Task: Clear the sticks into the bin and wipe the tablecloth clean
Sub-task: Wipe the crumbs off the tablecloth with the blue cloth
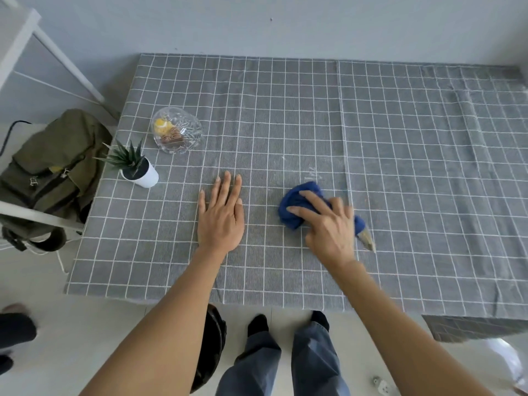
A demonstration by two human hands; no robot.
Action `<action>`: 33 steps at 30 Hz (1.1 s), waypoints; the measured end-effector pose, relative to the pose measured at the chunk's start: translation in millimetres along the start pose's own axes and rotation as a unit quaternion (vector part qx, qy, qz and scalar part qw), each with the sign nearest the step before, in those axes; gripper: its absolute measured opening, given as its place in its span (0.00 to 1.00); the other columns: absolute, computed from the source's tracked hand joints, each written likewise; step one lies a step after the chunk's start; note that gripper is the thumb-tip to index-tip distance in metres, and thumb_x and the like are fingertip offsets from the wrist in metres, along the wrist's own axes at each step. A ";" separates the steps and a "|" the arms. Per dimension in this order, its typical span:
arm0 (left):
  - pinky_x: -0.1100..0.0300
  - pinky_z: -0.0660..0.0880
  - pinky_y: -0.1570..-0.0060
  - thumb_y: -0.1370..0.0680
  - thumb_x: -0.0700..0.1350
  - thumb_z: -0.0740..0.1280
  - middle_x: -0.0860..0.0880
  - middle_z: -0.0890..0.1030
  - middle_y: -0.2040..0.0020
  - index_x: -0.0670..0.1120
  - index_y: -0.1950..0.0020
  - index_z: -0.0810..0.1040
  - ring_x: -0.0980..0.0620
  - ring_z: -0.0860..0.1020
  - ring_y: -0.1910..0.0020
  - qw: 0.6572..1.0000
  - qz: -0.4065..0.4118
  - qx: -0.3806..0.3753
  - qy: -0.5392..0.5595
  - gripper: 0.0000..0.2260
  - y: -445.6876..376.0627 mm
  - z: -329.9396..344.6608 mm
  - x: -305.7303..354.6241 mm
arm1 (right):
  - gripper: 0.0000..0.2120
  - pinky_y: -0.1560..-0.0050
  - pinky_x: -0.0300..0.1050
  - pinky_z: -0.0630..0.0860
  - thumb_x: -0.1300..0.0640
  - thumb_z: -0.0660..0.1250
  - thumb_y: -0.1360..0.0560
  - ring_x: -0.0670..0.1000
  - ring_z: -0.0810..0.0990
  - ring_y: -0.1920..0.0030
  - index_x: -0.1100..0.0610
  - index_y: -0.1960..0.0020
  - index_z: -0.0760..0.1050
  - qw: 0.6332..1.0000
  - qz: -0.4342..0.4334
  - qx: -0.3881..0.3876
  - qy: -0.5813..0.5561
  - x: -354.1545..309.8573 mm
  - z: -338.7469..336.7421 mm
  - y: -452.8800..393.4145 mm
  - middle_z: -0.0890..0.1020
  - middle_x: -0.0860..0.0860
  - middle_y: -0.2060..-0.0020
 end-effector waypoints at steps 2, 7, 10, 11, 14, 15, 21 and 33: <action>0.47 0.39 0.25 0.20 0.53 0.37 0.54 0.44 0.22 0.55 0.22 0.42 0.55 0.41 0.23 1.000 -0.001 0.000 0.002 0.25 0.6 0.1 0.3 | 0.21 0.59 0.49 0.68 0.62 0.65 0.35 0.57 0.74 0.57 0.43 0.47 0.81 0.999 -0.037 -0.017 -0.006 -20.4 8.5 -1.3 0.79 0.47 0.40; 0.47 0.40 0.25 0.20 0.53 0.38 0.54 0.44 0.22 0.55 0.22 0.42 0.55 0.41 0.23 1.000 -0.002 0.003 0.005 0.24 -0.2 0.7 -0.5 | 0.23 0.61 0.49 0.69 0.60 0.58 0.36 0.58 0.75 0.59 0.42 0.48 0.81 1.000 -0.020 -0.005 0.009 0.9 11.3 8.0 0.79 0.47 0.41; 0.46 0.40 0.25 0.20 0.53 0.38 0.54 0.45 0.22 0.55 0.22 0.43 0.55 0.41 0.23 1.000 -0.002 0.003 0.008 0.24 -0.9 1.3 0.0 | 0.23 0.60 0.50 0.68 0.61 0.61 0.39 0.59 0.74 0.58 0.44 0.48 0.81 0.999 0.026 -0.001 0.026 26.4 2.6 10.9 0.79 0.47 0.40; 0.46 0.41 0.25 0.20 0.53 0.38 0.54 0.45 0.22 0.55 0.22 0.44 0.54 0.42 0.23 1.000 -0.002 0.003 0.006 0.24 -1.1 1.4 -0.2 | 0.23 0.60 0.50 0.68 0.61 0.62 0.39 0.59 0.74 0.58 0.44 0.48 0.81 0.999 0.045 0.003 0.031 31.0 0.3 10.5 0.79 0.47 0.40; 0.45 0.41 0.25 0.20 0.53 0.38 0.53 0.45 0.22 0.54 0.22 0.44 0.54 0.42 0.23 1.000 -0.001 0.004 0.001 0.24 -1.1 1.4 0.0 | 0.24 0.59 0.49 0.67 0.63 0.65 0.38 0.58 0.74 0.58 0.44 0.47 0.81 0.997 0.073 0.017 0.015 24.2 -1.0 6.1 0.79 0.48 0.40; 0.45 0.41 0.25 0.20 0.53 0.38 0.53 0.45 0.22 0.54 0.22 0.44 0.54 0.42 0.23 1.000 -0.002 0.004 0.001 0.24 -0.8 1.2 0.3 | 0.25 0.59 0.49 0.66 0.64 0.67 0.39 0.58 0.73 0.58 0.44 0.46 0.80 0.998 0.062 0.016 0.002 13.9 0.2 4.1 0.78 0.48 0.40; 0.47 0.40 0.25 0.20 0.53 0.38 0.54 0.44 0.22 0.54 0.22 0.44 0.55 0.41 0.23 1.000 -0.001 0.002 0.002 0.25 -0.5 0.6 0.5 | 0.24 0.60 0.48 0.69 0.61 0.74 0.39 0.57 0.75 0.58 0.41 0.46 0.80 0.999 -0.043 -0.019 -0.020 -30.1 15.2 9.1 0.79 0.48 0.41; 0.48 0.32 0.27 0.21 0.63 0.37 0.53 0.40 0.22 0.53 0.22 0.40 0.54 0.39 0.23 0.997 0.057 -0.046 0.030 0.29 19.3 -0.4 12.5 | 0.30 0.60 0.49 0.69 0.66 0.70 0.40 0.58 0.73 0.59 0.43 0.43 0.78 0.997 0.079 0.009 -0.005 -2.6 16.2 8.1 0.77 0.49 0.38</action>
Point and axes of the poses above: each hand's wrist, its own y-axis away from the middle knuckle, its own z-axis out of the palm, x = y × z, the point moved 2 cm from there along -y, towards the middle knuckle
